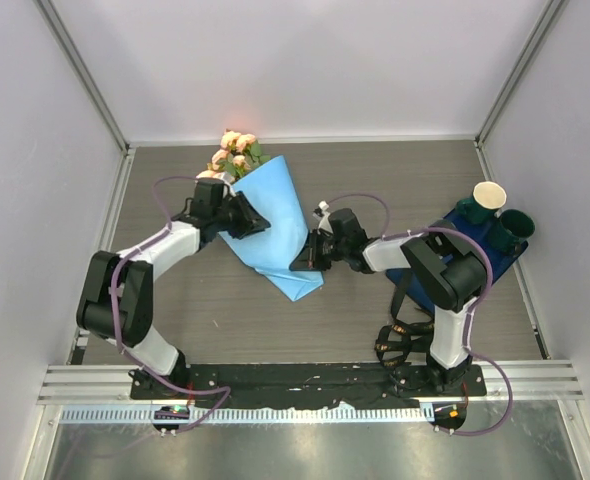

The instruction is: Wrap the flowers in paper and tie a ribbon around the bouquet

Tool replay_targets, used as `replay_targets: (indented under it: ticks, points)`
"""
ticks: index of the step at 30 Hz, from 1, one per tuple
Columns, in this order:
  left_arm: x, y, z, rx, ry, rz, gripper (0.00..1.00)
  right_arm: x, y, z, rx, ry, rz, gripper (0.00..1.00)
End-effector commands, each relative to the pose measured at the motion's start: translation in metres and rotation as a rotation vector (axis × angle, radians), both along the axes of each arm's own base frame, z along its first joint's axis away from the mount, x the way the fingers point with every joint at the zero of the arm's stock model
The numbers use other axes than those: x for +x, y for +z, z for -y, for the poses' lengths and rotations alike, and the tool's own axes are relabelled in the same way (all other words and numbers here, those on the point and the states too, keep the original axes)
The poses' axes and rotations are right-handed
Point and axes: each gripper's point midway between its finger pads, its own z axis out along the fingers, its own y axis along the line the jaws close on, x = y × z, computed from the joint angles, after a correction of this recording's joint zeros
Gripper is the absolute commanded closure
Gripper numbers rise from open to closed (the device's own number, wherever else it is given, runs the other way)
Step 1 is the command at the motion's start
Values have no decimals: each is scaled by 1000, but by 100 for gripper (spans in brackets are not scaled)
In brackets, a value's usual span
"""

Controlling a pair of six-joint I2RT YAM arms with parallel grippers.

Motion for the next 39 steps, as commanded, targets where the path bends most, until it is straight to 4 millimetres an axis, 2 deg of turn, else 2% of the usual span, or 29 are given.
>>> replay_targets:
  ticks: [1, 3, 5, 7, 10, 15, 18, 25, 28, 29, 31, 32, 33, 34, 36, 38, 39]
  points:
    - [-16, 26, 38, 47, -113, 64, 70, 0, 7, -9, 59, -6, 26, 95]
    - [-22, 18, 63, -22, -139, 30, 78, -1, 6, -6, 60, -20, 27, 96]
    - [-29, -8, 77, -61, -150, -41, 89, -1, 10, -5, 64, -26, 31, 96]
    - [-35, -34, 72, -27, -121, -97, 100, 1, 13, -3, 66, -32, 36, 96]
    - [-49, -56, 59, 41, -77, -126, 100, 4, 21, 6, 66, -49, 44, 96]
    - [-65, -68, 54, 54, -82, -148, 100, 10, 18, 22, 46, -61, 50, 96]
    - [-72, -78, 52, 56, -91, -174, 100, 27, 15, 32, 59, -92, 51, 96]
    - [-74, -88, 52, 68, -96, -199, 100, 73, -9, 43, 94, -138, 2, 96]
    - [-75, -90, 49, 81, -87, -207, 100, 96, -13, 48, 108, -187, -20, 99]
    - [-76, -91, 49, 83, -87, -211, 100, 100, -27, 50, 92, -202, -50, 100]
    - [-78, -92, 48, 84, -87, -218, 100, 115, -30, 51, 88, -243, -72, 100]
    - [-79, -92, 48, 84, -88, -221, 100, 119, -42, 52, 78, -260, -96, 100]
    - [-81, -94, 46, 87, -88, -227, 100, 126, -45, 55, 78, -280, -110, 100]
    - [-81, -94, 46, 88, -84, -225, 100, 137, -40, 51, 85, -286, -108, 100]
    - [-84, -95, 44, 92, -79, -228, 100, 149, -55, 55, 53, -321, -138, 100]
    - [-86, -96, 42, 95, -79, -230, 100, 167, -55, 54, 37, -344, -154, 100]
    - [-87, -96, 42, 95, -75, -228, 100, 171, -65, 54, 29, -353, -176, 99]
